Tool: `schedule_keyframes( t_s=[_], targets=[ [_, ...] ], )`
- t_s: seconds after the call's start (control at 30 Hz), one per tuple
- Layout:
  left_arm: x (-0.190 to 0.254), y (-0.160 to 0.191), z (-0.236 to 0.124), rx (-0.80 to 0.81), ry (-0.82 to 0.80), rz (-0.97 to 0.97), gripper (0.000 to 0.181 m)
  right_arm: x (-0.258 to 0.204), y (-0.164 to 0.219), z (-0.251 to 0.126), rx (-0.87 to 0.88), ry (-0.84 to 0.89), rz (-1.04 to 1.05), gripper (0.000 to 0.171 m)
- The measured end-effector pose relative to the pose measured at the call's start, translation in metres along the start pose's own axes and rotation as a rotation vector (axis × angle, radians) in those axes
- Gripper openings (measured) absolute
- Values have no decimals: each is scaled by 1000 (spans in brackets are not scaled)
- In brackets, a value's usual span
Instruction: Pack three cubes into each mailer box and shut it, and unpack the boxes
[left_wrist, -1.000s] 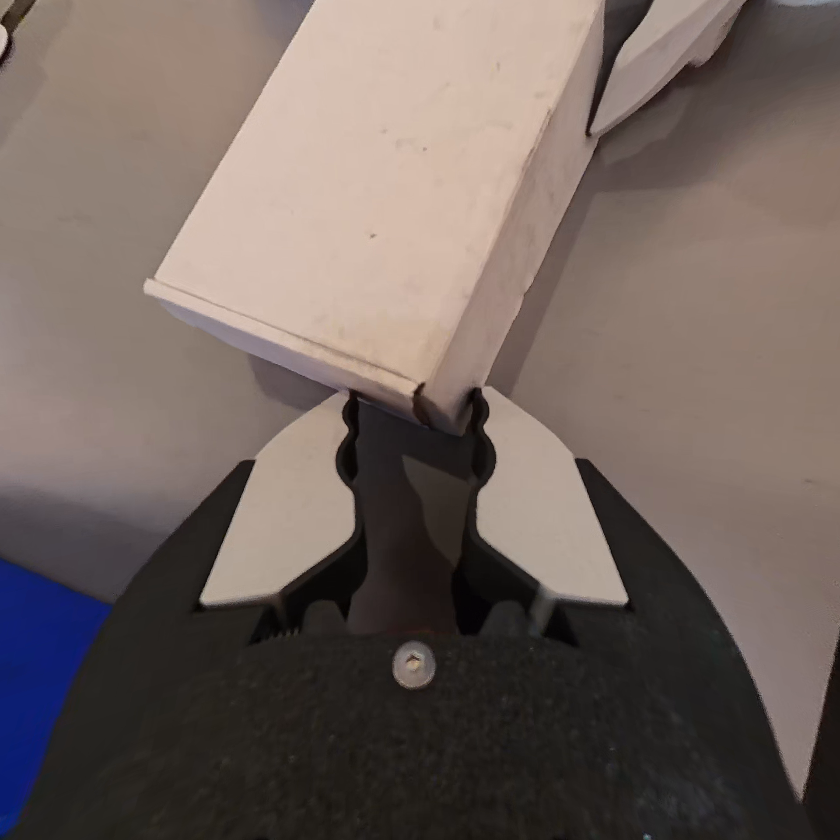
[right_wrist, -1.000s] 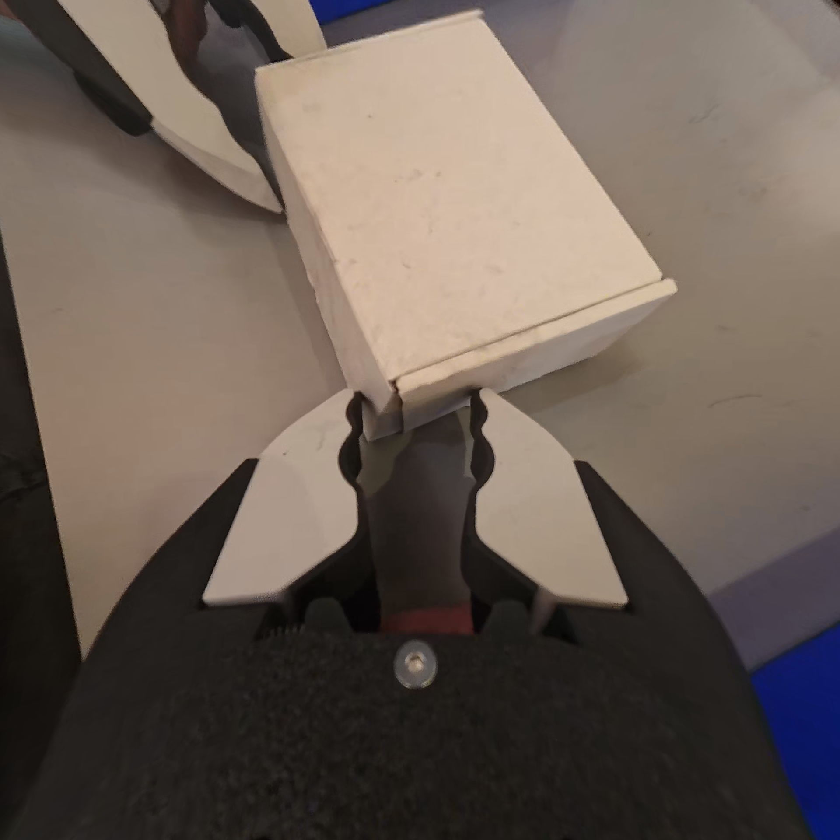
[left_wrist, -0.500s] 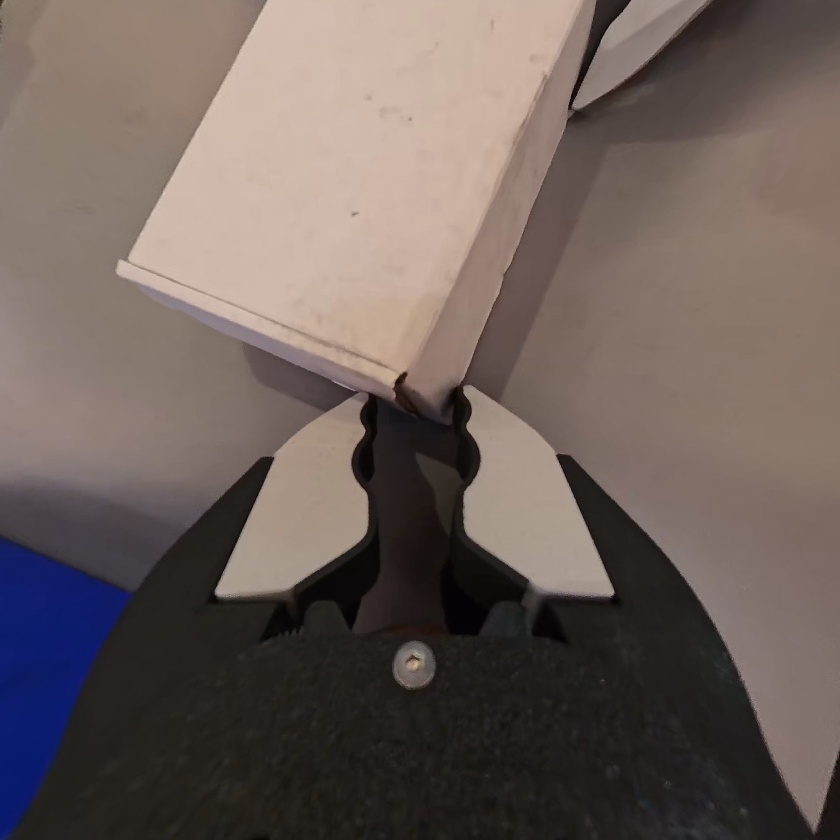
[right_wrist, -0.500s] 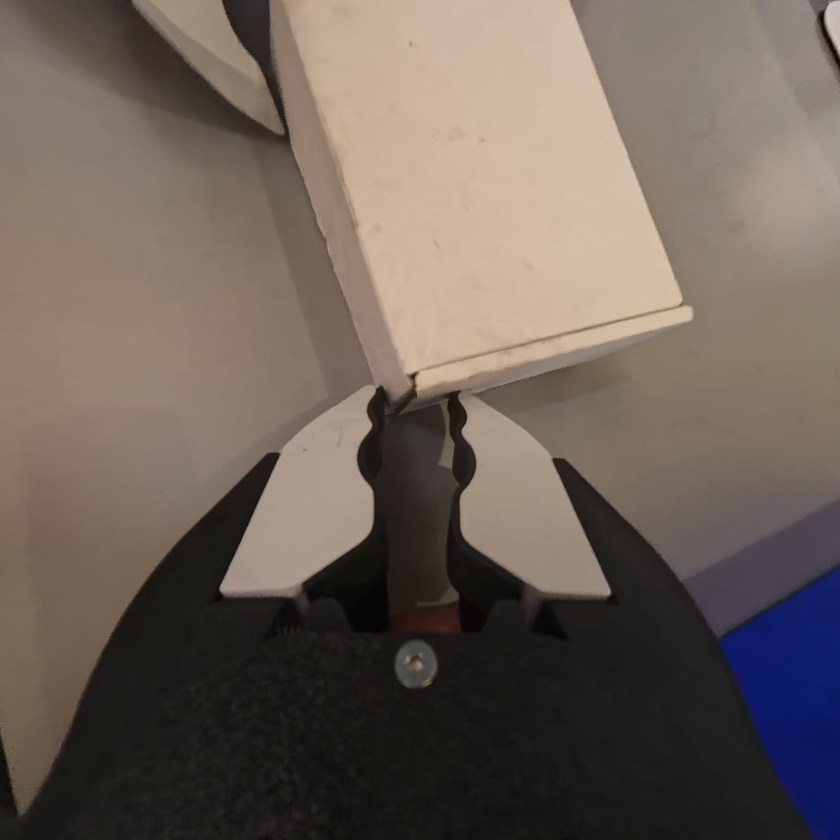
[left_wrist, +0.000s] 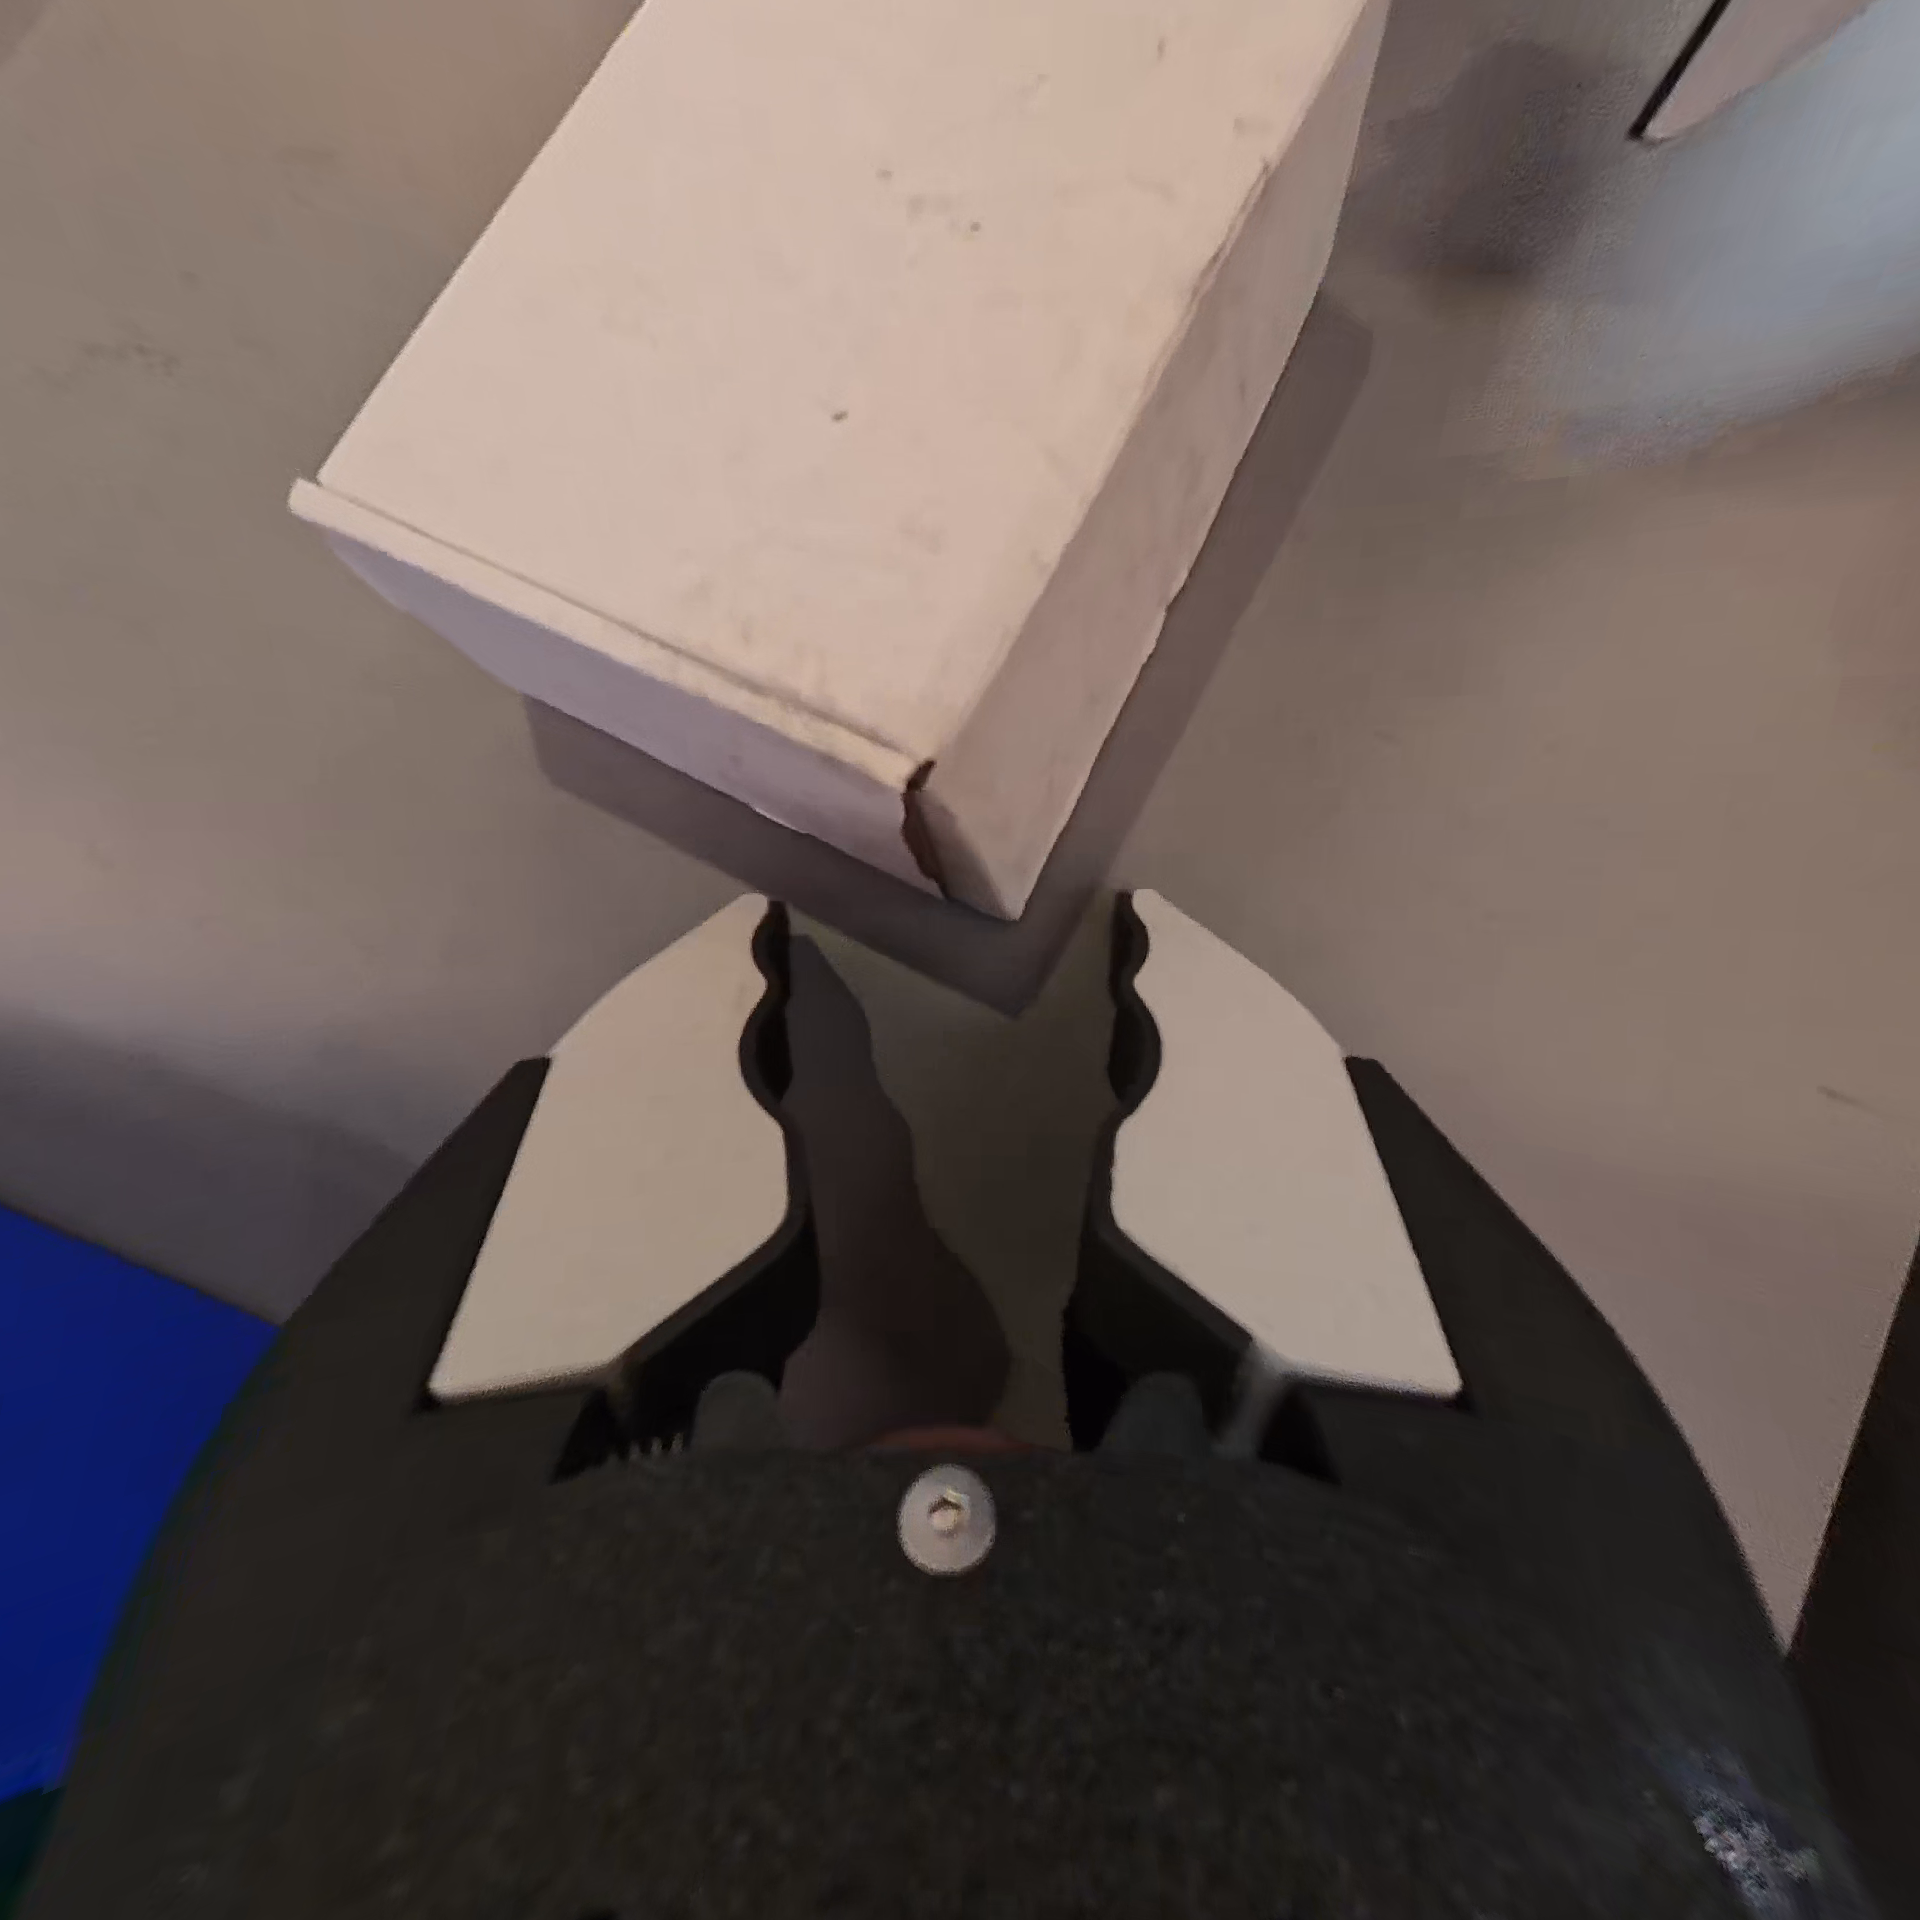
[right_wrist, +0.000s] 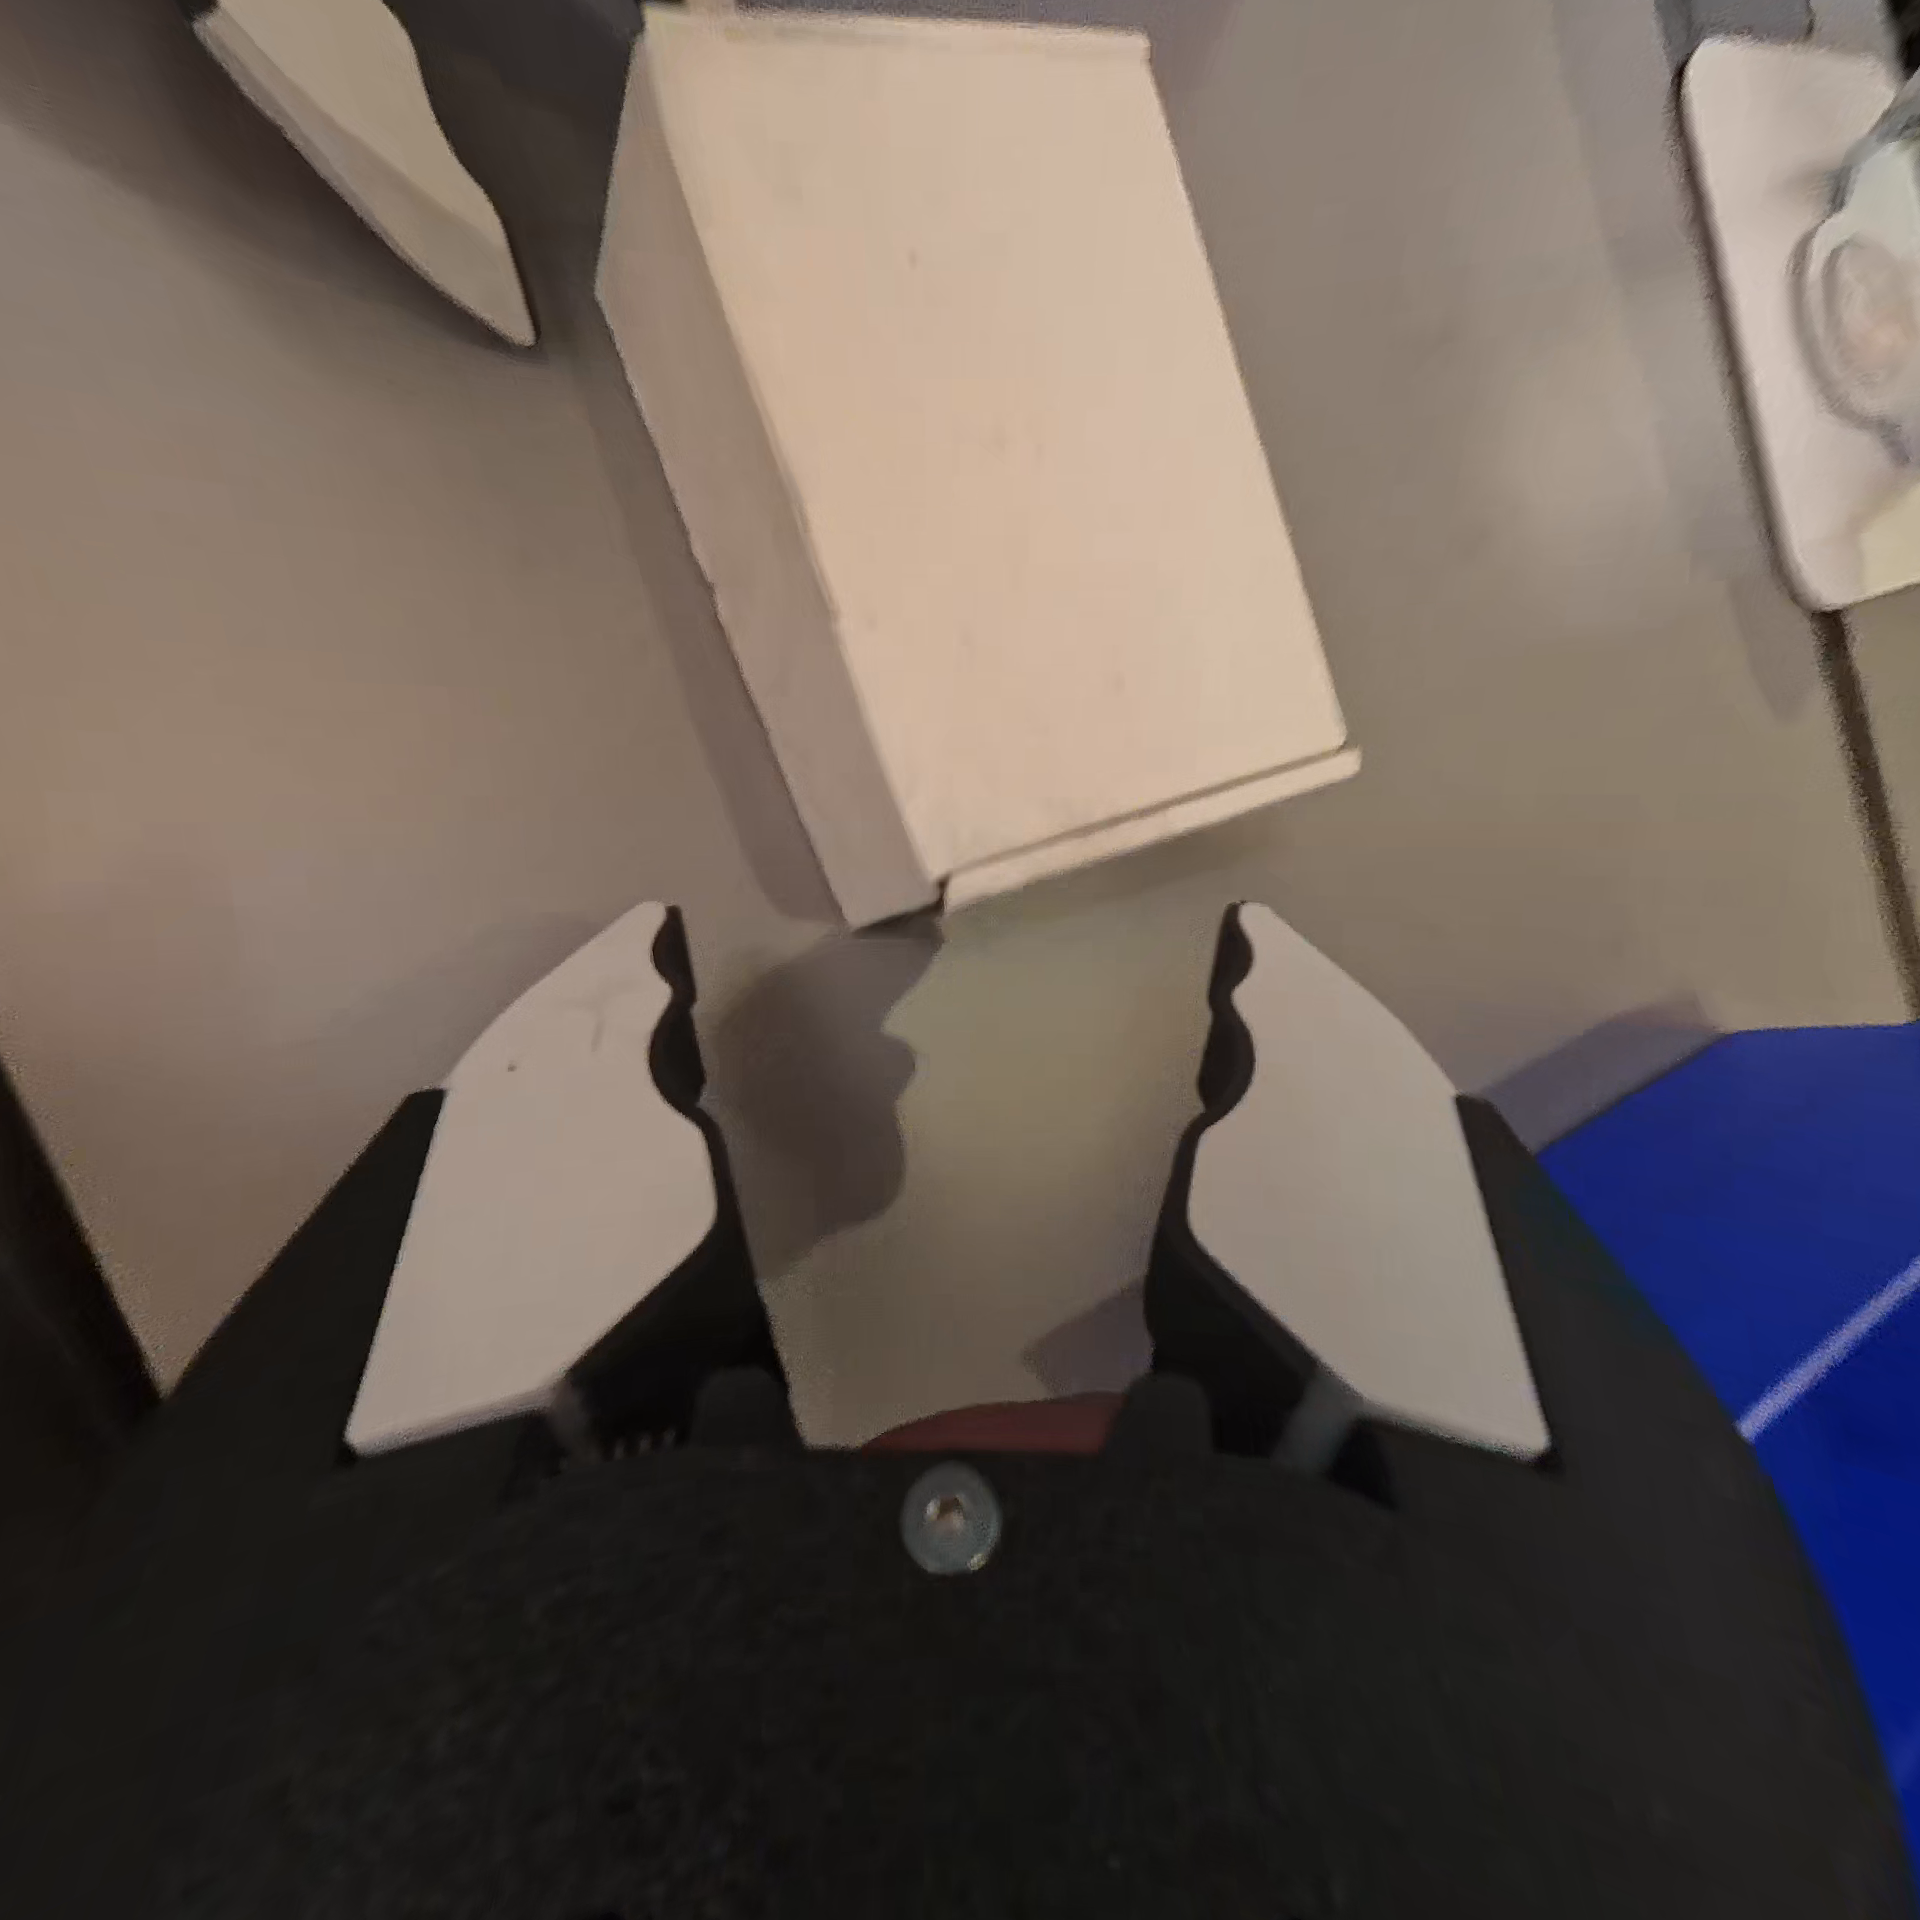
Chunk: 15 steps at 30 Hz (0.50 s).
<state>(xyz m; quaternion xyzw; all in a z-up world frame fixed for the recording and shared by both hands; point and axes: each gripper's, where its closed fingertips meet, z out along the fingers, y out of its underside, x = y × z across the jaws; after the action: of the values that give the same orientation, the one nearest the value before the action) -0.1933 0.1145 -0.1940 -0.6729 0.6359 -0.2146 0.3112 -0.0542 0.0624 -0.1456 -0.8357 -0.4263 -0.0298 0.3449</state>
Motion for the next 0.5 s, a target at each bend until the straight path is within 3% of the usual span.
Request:
schedule_keyframes(
  t_s=[0.1,0.23,0.4,0.5],
  targets=[
    [-2,-4,5,-7,14,-17,57,5,-35,8,-17,-9,-72,106],
    [0,-5,6,-25,21,-20,51,-17,-64,49,-166,-105,-167,125],
    [5,13,-16,-46,77,-99,41,-10,-94,90,-173,-68,-185,122],
    [12,31,-37,-79,82,-159,45,-5,-98,102,-198,-76,-177,124]
  ],
)
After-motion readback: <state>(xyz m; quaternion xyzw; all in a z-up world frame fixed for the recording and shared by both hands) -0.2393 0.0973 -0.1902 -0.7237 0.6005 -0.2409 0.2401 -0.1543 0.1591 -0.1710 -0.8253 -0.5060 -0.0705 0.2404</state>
